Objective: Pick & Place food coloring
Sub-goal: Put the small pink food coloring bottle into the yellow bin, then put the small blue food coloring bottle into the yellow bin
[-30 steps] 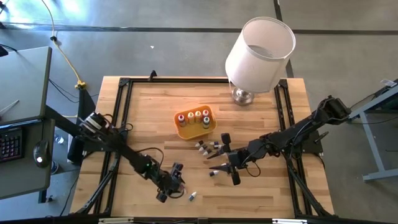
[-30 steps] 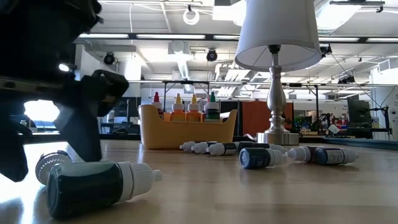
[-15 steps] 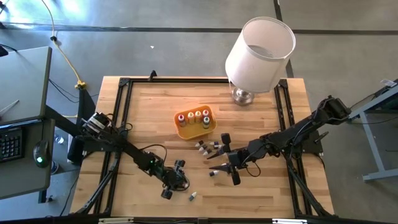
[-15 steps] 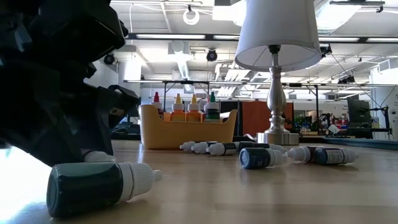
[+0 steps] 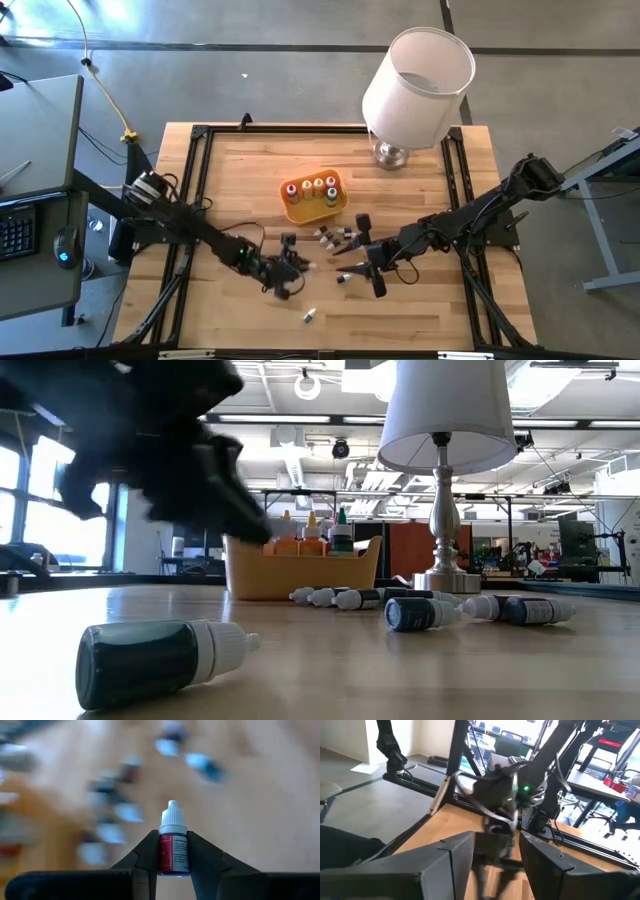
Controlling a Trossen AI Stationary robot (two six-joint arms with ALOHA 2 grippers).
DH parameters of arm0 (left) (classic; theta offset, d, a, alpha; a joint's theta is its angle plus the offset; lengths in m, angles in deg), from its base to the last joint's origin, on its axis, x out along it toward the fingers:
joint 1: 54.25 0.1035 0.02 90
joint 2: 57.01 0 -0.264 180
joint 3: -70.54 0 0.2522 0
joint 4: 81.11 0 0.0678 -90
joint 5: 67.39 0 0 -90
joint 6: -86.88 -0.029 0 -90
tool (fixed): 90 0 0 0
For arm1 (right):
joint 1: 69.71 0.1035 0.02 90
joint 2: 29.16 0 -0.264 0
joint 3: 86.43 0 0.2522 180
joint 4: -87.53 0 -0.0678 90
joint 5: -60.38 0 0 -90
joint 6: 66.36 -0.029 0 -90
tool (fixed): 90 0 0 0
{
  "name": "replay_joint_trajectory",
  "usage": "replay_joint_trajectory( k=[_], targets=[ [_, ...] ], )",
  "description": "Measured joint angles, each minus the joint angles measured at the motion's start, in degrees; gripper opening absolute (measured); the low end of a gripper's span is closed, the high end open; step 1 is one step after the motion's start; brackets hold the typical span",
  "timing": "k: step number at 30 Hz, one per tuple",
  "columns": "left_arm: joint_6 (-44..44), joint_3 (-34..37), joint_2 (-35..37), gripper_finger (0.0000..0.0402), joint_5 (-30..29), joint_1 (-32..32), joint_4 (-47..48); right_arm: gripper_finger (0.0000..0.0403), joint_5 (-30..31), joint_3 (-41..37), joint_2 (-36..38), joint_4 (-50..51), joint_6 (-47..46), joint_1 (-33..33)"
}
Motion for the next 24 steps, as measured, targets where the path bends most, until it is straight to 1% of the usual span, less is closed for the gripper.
replay_joint_trajectory(
  k=[3, 4, 6, 11, 15, 17, 20, 22, 24],
  targets=[
    [-3.7, -0.1, 3.3, 0.0076, -6.8, 4.0, 0.1, 0.0154, 1.8, 0.0, 0.0, 0.0, 0.0, 0.0],
    [-4.5, -0.1, 4.3, 0.0076, -8.1, 5.7, 0.5, 0.0153, 2.4, 0.0, 0.0, 0.0, 0.0, 0.0],
    [-4.8, -0.1, 6.0, 0.0076, -8.2, 9.5, 1.5, 0.0154, 3.5, 0.0, 0.0, 0.0, 0.0, 0.0],
    [-1.8, -1.1, 6.6, 0.0075, -3.3, 20.3, 7.3, 0.0153, 3.8, 0.0, 0.0, 0.3, 0.0, 0.0],
    [1.9, -1.5, 6.5, 0.0081, 3.2, 26.8, 12.7, 0.0155, 3.8, 0.0, 0.0, 1.6, -0.4, 0.0],
    [2.7, -1.5, 6.4, 0.0091, 4.8, 28.4, 13.7, 0.0155, 3.8, 0.0, 0.0, 3.7, -2.4, 0.0],
    [2.7, -1.5, 6.4, 0.0113, 7.8, 29.0, 13.5, 0.0156, 4.0, 0.0, 0.0, 7.0, -4.4, 0.0],
    [2.1, -1.5, 6.4, 0.0128, 9.6, 28.8, 13.1, 0.0156, 5.7, 0.0, 0.0, 8.4, -3.3, 0.0],
    [1.6, -1.5, 6.4, 0.0139, 10.1, 28.4, 13.1, 0.0156, 8.8, 0.0, 0.0, 9.2, 0.0, 0.0]
  ],
)
